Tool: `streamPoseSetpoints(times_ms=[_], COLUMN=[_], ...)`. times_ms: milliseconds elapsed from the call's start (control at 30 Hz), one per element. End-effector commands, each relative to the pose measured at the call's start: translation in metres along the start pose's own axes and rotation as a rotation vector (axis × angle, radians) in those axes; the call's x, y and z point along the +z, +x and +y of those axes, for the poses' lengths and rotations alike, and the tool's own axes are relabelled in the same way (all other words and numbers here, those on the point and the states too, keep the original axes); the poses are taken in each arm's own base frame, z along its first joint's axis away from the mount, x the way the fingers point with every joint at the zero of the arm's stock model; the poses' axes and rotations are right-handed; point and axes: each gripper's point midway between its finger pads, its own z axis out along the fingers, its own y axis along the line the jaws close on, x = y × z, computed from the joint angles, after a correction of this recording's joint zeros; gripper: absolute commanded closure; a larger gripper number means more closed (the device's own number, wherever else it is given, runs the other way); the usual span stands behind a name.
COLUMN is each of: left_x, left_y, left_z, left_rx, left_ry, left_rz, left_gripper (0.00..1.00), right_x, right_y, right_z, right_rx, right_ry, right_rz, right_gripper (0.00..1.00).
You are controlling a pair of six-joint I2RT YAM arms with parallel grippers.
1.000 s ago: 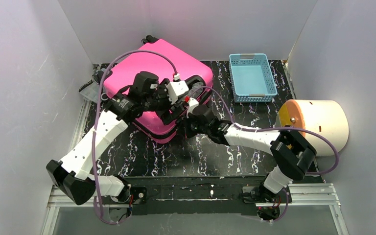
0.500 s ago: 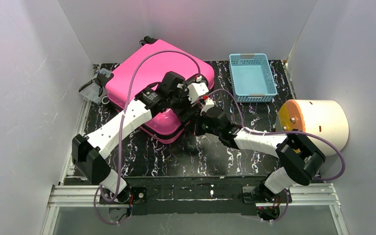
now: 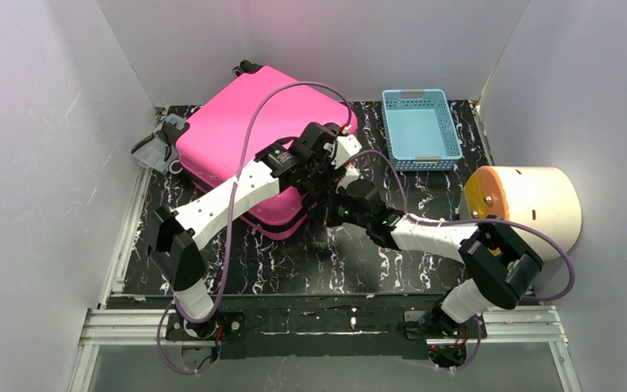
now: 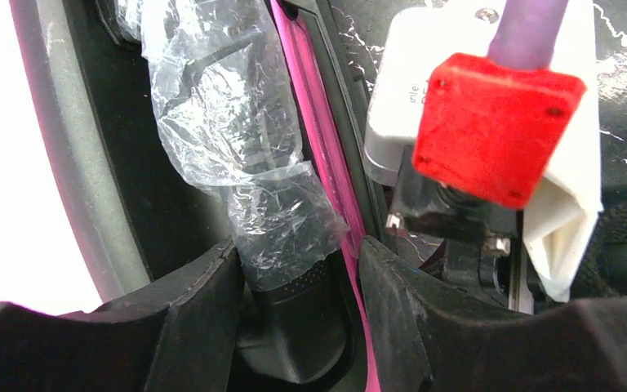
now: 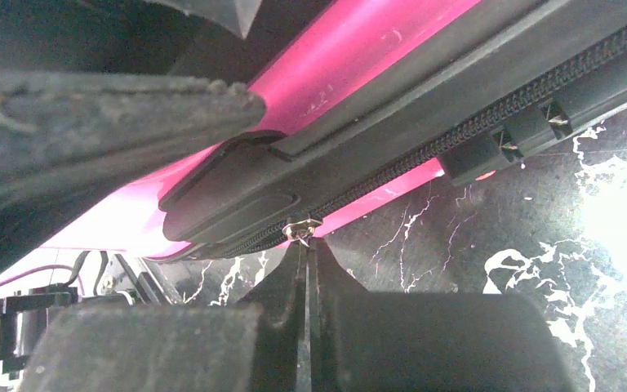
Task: Open, take out, and arrange the luggage
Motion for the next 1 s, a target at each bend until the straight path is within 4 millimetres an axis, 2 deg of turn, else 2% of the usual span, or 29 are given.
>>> streamPoseSetpoints(times_ms=[0,100,167,233,367,533,667,833,967], left_x=[-0.010,-0.009,-0.004,-0.002,-0.021,-0.065,-0.086,-0.119,-0.143], left_y=[0.021,0.031,0.040,0.047,0.044,0.041,0.054,0.074,0.102], left_z=[0.004,-0.004,-0.007,-0.012,-0.016,-0.010,-0.029,-0.046,-0.051], left_rx=[-0.041,-0.018,0.004,0.008,-0.007,0.024,0.042,0.049,0.106], left_ry=[-0.035,-0.008,0.001,0.026,0.062,0.079,0.183,0.273,0.298], left_rz=[0.107,0.122,0.153,0.184,0.168,0.098,0.084,0.065,0.078], left_gripper=[0.50,0.63,0.78,1.00,1.00,1.00,1.00,1.00,1.00], right_x=[-0.001,-0.001,0.000,0.000,0.001,-0.007,-0.016,-0.036,-0.052], right_y=[-0.031,-0.033,-0.034,-0.036,-0.039,-0.052,-0.065,-0.085,-0.102], right_z=[0.019,0.018,0.016,0.013,-0.002,-0.033,-0.055,-0.097,-0.110], right_rx=[-0.006,-0.002,0.001,-0.001,-0.046,-0.206,-0.263,-0.266,-0.279], right_ry=[-0.076,-0.079,-0.079,-0.069,0.015,0.208,0.295,0.383,0.384], right_rz=[-0.103,-0.104,-0.105,-0.103,-0.079,-0.071,-0.065,-0.056,-0.071], right_gripper=[0.99,0.99,0.99,0.99,0.99,0.99,0.99,0.99,0.99])
